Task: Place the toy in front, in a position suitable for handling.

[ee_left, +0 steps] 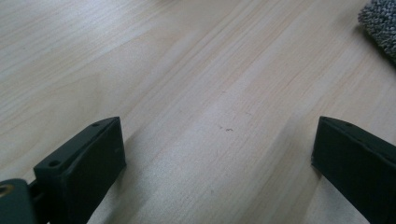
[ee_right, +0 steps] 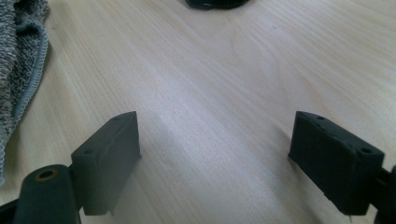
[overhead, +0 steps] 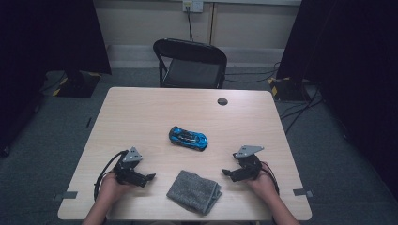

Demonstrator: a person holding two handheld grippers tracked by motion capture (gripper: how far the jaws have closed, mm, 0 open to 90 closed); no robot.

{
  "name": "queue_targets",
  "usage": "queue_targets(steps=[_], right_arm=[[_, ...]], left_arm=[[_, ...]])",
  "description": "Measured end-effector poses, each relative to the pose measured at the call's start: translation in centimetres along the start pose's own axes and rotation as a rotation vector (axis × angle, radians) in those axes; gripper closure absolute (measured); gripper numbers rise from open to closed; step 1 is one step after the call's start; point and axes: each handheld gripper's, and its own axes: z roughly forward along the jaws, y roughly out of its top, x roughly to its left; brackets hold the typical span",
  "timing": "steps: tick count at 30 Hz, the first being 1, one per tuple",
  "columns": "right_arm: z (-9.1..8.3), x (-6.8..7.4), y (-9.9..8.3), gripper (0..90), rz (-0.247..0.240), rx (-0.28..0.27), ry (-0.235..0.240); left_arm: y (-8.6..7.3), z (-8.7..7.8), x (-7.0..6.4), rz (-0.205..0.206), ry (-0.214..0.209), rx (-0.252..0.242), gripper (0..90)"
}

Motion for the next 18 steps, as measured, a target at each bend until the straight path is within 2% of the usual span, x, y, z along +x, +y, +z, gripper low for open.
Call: queue_targets(steps=[14,18], right_arm=[[-0.01,-0.02,0.01,15.5,0.0,0.001,0.002],[0.0,-0.02,0.0,15.5,0.0,0.001,0.002]], left_arm=[[0.02,-0.01,-0.04,-0.008,0.009,-0.004,2.9],[-0.22,-0.47,0.37,0.001,0.005,-0.031,16.3]])
